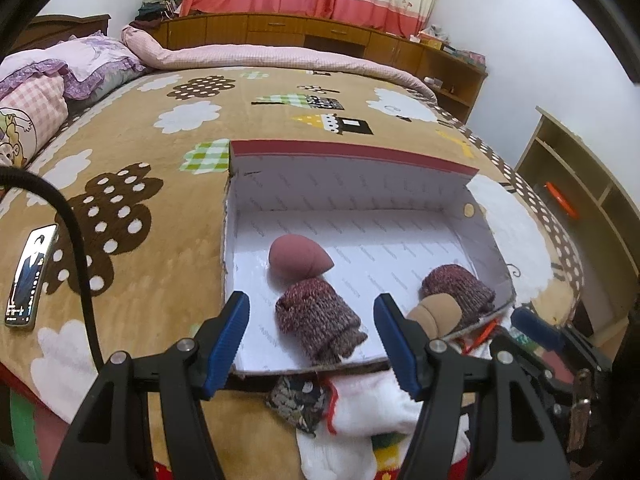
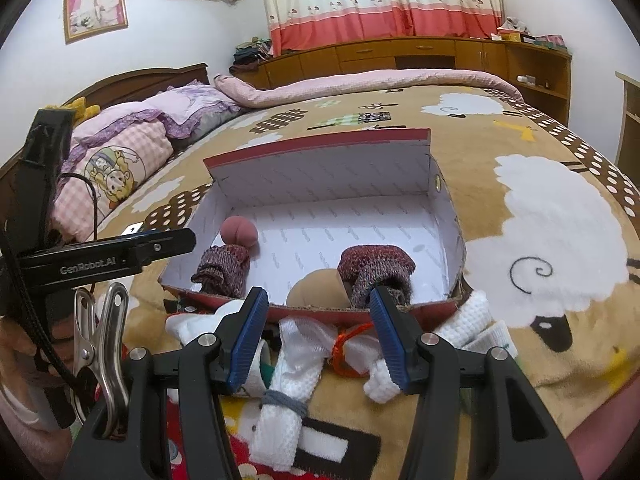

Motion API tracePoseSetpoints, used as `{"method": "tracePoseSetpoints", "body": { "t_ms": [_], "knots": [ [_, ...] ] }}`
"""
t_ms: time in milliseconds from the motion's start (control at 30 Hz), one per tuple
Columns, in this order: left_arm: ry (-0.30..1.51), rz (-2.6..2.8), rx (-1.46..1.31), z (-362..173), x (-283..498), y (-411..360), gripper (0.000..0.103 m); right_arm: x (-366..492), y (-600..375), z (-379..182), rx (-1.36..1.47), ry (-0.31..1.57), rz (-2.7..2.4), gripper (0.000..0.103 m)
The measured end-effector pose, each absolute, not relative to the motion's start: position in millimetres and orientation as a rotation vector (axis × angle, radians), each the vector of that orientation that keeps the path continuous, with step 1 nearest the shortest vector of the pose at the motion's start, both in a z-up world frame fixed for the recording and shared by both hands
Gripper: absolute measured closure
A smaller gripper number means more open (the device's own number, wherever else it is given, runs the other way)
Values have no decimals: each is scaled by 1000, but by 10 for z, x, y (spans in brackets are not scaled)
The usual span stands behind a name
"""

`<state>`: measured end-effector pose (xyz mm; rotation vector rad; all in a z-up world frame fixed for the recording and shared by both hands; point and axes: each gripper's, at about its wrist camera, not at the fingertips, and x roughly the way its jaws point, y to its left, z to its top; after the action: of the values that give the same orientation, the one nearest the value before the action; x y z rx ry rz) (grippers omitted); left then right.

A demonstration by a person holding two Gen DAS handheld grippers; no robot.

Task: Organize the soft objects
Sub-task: 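Withdraw both open tools from the box toward the white items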

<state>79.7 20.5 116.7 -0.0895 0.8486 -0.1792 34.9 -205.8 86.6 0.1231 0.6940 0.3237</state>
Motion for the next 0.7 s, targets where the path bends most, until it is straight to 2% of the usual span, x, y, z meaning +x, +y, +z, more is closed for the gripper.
{"method": "tracePoseSetpoints", "body": {
  "t_ms": [700],
  "knots": [
    [841,-193,-78,1225,430,227,35,60,-2200,865,135,691,303,49]
  ]
}}
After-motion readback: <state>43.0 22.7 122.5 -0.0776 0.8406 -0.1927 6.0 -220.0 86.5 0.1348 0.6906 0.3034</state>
